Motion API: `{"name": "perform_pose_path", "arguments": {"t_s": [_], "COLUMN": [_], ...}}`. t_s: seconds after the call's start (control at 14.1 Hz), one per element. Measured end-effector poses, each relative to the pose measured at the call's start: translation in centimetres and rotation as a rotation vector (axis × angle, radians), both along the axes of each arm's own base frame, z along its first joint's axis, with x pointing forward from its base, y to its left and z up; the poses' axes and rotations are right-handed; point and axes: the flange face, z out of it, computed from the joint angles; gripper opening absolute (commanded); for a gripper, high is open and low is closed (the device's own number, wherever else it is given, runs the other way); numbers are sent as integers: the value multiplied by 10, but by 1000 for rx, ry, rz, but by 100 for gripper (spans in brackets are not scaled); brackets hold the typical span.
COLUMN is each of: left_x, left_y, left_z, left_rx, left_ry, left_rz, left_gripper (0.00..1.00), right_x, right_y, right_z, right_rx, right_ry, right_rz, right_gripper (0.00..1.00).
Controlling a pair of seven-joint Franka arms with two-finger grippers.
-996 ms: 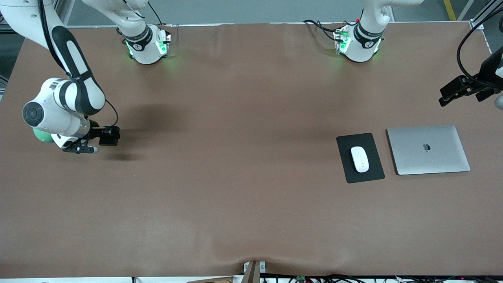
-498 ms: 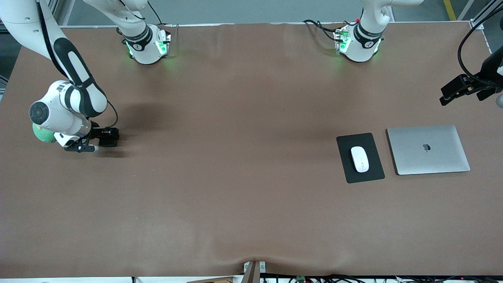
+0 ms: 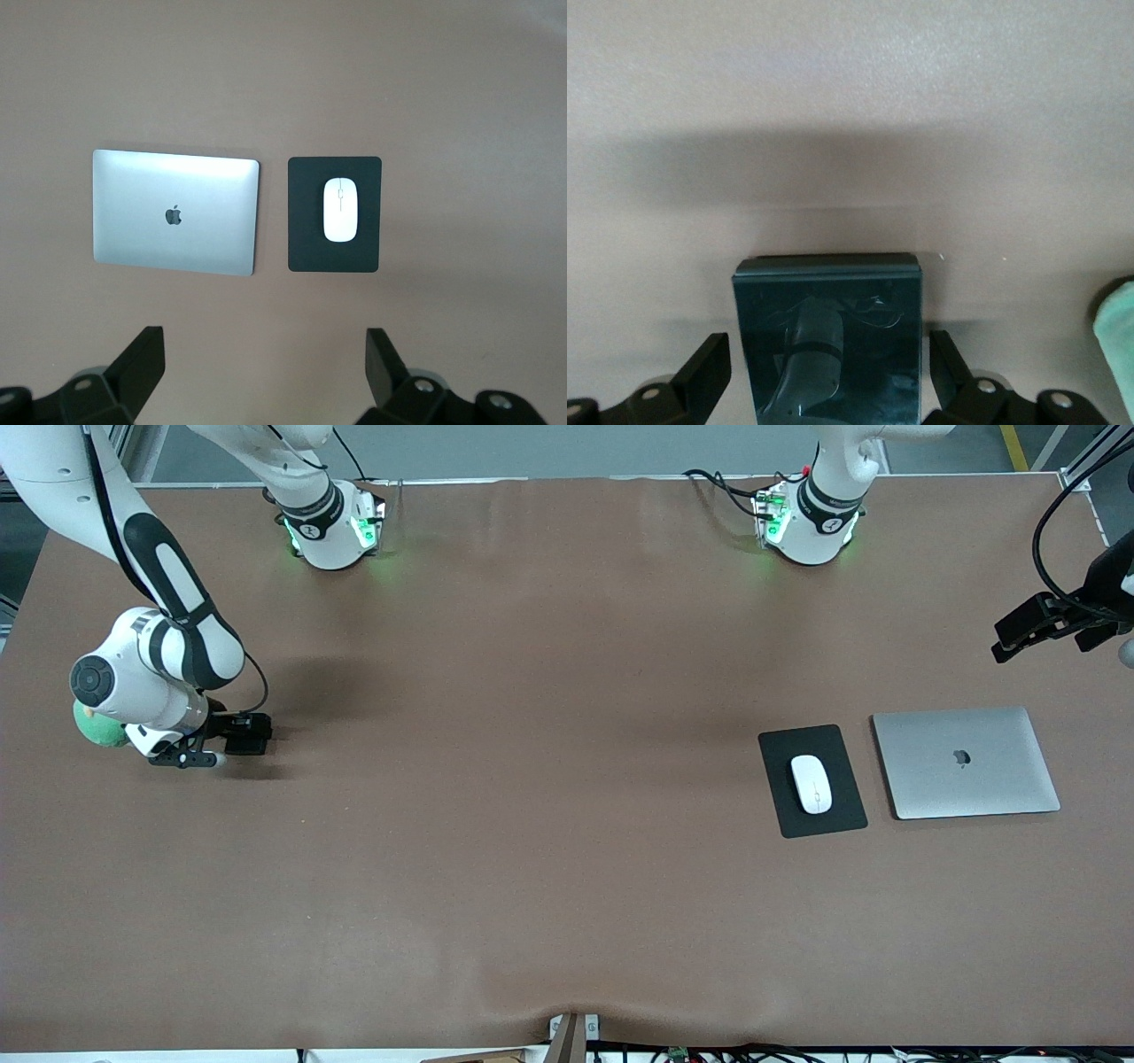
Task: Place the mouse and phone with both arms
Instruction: 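Lower the phone beside the plush toy and open the right gripper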
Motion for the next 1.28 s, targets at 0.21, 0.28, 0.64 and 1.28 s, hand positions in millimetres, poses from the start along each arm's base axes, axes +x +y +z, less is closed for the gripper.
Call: {"name": "perform_pose_path", "arguments": {"t_s": [0.21, 0.28, 0.64, 1.28], "left_x": [0, 0, 0, 2], "left_y": [0, 0, 0, -1], "left_z": [-1, -1, -2, -4], "left_rx": [0, 0, 0, 1], "left_ry": [2, 3, 4, 9], "left_rz": [0, 0, 0, 0], "left_gripper": [100, 100, 100, 100], "right_x": [15, 24, 71, 129], "right_y": [5, 9, 13, 43], "right_z": [16, 27, 103, 236], "right_rx": [20, 34, 72, 76], "right_ry": [42, 80, 169, 146], "right_rz": [19, 28, 58, 134], "right_gripper": [100, 100, 100, 100]}}
